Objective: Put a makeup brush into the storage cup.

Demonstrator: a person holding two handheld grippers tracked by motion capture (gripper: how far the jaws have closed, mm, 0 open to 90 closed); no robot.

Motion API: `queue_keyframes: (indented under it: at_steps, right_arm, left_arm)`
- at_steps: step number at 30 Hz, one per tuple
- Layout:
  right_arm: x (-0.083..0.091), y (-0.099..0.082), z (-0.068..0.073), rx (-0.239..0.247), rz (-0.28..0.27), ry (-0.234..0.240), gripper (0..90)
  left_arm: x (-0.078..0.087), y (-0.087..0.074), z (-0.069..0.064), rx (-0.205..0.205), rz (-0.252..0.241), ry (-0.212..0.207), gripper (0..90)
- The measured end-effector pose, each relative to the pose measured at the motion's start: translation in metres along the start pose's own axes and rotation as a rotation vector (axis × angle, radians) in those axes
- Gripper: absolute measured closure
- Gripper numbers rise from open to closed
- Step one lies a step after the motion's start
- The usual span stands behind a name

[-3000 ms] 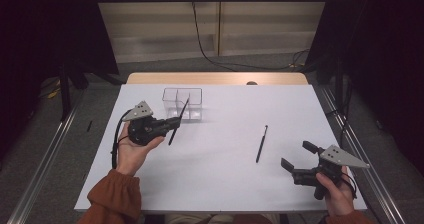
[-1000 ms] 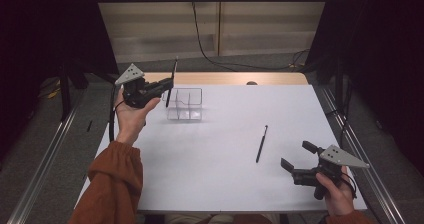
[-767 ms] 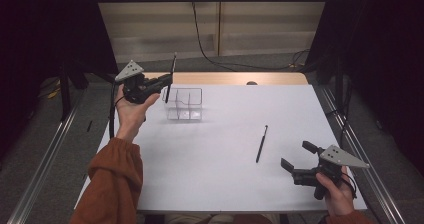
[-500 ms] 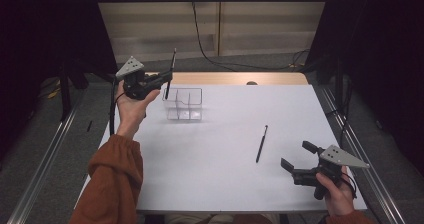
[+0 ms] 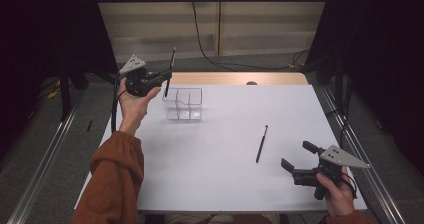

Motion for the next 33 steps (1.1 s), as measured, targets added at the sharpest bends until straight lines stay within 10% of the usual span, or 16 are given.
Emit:
queue_keyframes:
  at_steps: [33]
  right_arm:
    - [0.000,0.000,0.000,0.003,0.002,0.003,0.0]
  left_arm:
    - [-0.023,-0.025,0.011,0.007,0.038,0.035,83.9]
Point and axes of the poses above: each handheld gripper's, and its own axes: x roughly backward along the jaws, y roughly out of its top, z roughly to its left, the point moved 2 cm from there along -x, roughly forward along the jaws, and after that the axes turned 4 degrees about y, right-handed, at the moved point
